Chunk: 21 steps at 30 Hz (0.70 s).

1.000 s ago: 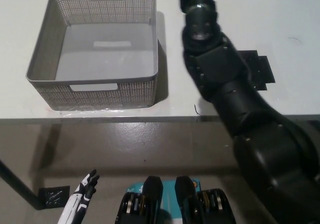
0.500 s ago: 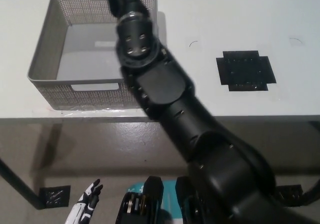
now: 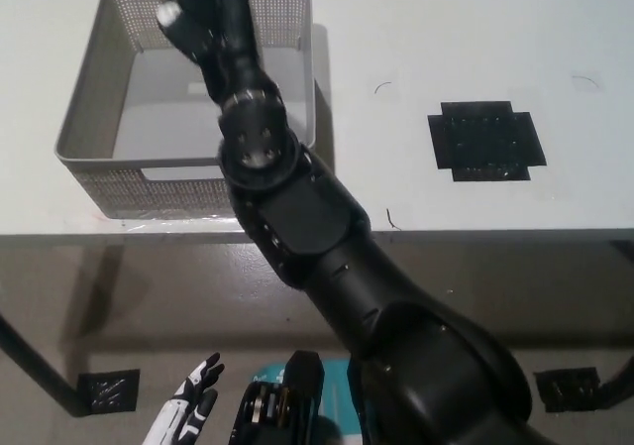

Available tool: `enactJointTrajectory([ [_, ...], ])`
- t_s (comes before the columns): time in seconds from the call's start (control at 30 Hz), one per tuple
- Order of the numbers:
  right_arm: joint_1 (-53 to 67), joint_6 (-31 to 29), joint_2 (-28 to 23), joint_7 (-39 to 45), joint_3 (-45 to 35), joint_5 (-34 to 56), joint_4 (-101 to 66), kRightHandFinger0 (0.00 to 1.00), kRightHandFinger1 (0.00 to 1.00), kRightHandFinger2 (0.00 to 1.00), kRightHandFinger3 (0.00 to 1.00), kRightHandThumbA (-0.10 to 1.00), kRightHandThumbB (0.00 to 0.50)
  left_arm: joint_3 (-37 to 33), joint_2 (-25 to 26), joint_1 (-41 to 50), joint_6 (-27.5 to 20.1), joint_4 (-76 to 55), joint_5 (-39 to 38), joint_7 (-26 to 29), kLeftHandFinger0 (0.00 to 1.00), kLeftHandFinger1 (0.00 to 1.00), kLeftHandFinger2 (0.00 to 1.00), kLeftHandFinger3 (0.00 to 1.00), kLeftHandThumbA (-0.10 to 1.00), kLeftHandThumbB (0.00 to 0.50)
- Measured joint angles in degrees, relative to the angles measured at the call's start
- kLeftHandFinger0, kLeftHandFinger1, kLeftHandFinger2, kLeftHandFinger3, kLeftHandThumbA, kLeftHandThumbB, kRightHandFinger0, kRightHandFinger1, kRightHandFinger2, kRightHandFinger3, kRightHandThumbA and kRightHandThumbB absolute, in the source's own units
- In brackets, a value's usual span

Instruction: Use the right hand to pick up a electric screw driver and put it into a container on the left side

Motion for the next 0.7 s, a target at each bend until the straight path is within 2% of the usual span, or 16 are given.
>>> enactJointTrajectory([
  [0.1,0.90,-0.12,-0.48,0.13,-0.31,0.06,3.20,0.00,0.01,0.55,0.64,-0.10,0.100,-0.23,0.16,-0.03,0.53,-0.24,0.08,-0.39,1.00,1.00,1.00,1.00,1.00,0.183],
  [0.17,1.05,-0.23,-0.81,0.23,-0.61,0.14,4.51,0.00,0.02,0.57,0.65,-0.10,0.099,-0.37,0.28,-0.04,0.66,-0.49,0.17,-0.59,1.00,1.00,1.00,1.00,1.00,0.167],
  [0.23,1.17,-0.49,-1.14,0.25,-0.81,0.17,5.45,0.00,0.04,0.58,0.65,-0.10,0.107,-0.60,0.60,-0.08,0.68,-0.81,0.37,-0.77,1.00,1.00,1.00,1.00,1.00,0.175],
  [0.3,1.33,-1.00,-1.59,0.27,-0.94,0.23,6.00,0.00,0.02,0.53,0.65,-0.10,0.122,-0.80,1.02,-0.23,0.69,-0.87,0.51,-0.93,1.00,1.00,1.00,1.00,1.00,0.182],
  [0.37,1.49,-1.22,-1.77,0.30,-1.07,0.29,6.08,0.01,0.00,0.43,0.63,-0.10,0.159,-1.02,1.22,-0.32,0.69,-0.92,0.81,-0.99,1.00,1.00,1.00,1.00,1.00,0.189],
  [0.4,1.52,-1.27,-1.81,0.30,-1.11,0.31,6.09,0.13,0.08,0.43,0.63,-0.10,0.166,-1.10,1.27,-0.37,0.69,-0.92,0.92,-0.99,1.00,1.00,1.00,1.00,1.00,0.190],
  [0.43,1.54,-1.29,-1.85,0.34,-1.13,0.34,6.12,0.08,0.04,0.38,0.60,-0.10,0.169,-1.19,1.30,-0.43,0.69,-0.92,1.04,-1.02,1.00,1.00,0.99,1.00,1.00,0.189],
  [0.47,1.56,-1.31,-1.90,0.48,-1.13,0.37,6.13,0.09,0.09,0.43,0.62,-0.10,0.177,-1.33,1.36,-0.54,0.69,-0.93,1.16,-1.06,1.00,1.00,0.98,0.99,1.00,0.185],
  [0.5,1.57,-1.31,-1.93,0.62,-1.14,0.38,6.13,0.14,0.15,0.44,0.60,-0.10,0.182,-1.40,1.38,-0.63,0.70,-0.93,1.19,-1.10,1.00,1.00,0.97,0.98,1.00,0.180],
  [0.53,1.60,-1.44,-2.00,1.02,-1.14,0.44,6.13,0.19,0.20,0.44,0.64,-0.06,0.196,-1.46,1.40,-0.76,0.72,-0.97,1.19,-1.22,1.00,1.00,0.97,0.97,1.00,0.188],
  [0.6,1.68,-1.67,-2.13,1.60,-1.13,0.50,6.14,0.25,0.25,0.41,0.56,0.05,0.219,-1.52,1.42,-0.90,0.73,-1.03,1.19,-1.36,1.00,1.00,0.95,0.96,1.00,0.189],
  [0.67,1.96,-2.15,-2.46,2.80,-1.13,0.63,6.14,0.38,0.48,0.63,0.73,0.15,0.235,-1.63,1.49,-1.22,0.73,-1.03,1.16,-1.65,1.00,1.00,0.95,0.95,1.00,0.191],
  [0.7,2.08,-2.31,-2.58,3.23,-1.12,0.67,6.14,0.44,0.57,0.71,0.81,0.19,0.248,-1.65,1.50,-1.28,0.73,-1.03,1.16,-1.68,1.00,1.00,0.94,0.94,1.00,0.180],
])
